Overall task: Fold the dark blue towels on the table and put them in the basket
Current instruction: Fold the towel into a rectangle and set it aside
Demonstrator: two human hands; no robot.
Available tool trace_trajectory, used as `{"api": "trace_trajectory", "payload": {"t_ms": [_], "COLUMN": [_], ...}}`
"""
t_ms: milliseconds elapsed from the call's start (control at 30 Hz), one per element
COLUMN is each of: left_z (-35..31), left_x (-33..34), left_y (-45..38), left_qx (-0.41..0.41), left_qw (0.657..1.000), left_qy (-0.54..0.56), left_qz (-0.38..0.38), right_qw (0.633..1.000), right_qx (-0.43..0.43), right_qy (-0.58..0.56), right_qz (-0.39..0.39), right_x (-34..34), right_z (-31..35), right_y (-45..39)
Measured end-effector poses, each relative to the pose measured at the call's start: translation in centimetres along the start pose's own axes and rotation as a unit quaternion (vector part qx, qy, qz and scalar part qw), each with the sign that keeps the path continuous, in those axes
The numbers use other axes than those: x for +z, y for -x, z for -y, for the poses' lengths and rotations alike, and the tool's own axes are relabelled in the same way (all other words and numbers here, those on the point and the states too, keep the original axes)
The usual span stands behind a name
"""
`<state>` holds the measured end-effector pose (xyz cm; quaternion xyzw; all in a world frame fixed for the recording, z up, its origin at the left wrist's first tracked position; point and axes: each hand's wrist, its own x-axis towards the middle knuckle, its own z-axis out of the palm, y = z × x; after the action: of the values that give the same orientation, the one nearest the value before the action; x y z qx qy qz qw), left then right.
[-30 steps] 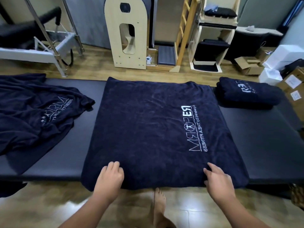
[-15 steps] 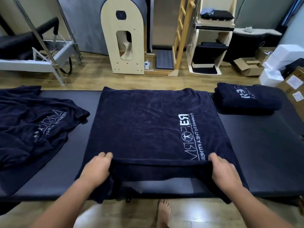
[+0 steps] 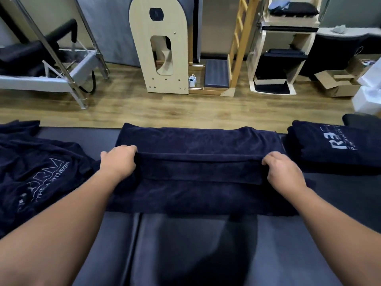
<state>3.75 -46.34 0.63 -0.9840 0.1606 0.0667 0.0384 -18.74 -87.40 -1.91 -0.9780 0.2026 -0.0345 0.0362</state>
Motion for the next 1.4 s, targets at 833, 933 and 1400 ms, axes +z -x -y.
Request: {"api": "trace_trajectory", "payload": {"t_ms": [833,933,1400], "left_z": [-3.6,-2.8,-0.5], "left_x": [9.3,10.1,10.9], "left_y": [10.6,12.8,21.2], "left_qx": [0.133,0.136,0.163], "left_qw": [0.985,0.987,0.98], "left_qy": [-0.042,-0.024,0.042], "left_qz": [0.096,0.077,0.102], "right_qw": [0.984,0.985,0.991], "right_qx": [-0.016,-0.007,0.022], "right_qy": [-0.015,-0.019,-0.074], "right_qz": [0.176,0.169,0.112], "right_x": [6.4,6.8,7.2], "right_z": [6.1,6.3,6.5], "right_y": [9.2,12.3,23.0]}}
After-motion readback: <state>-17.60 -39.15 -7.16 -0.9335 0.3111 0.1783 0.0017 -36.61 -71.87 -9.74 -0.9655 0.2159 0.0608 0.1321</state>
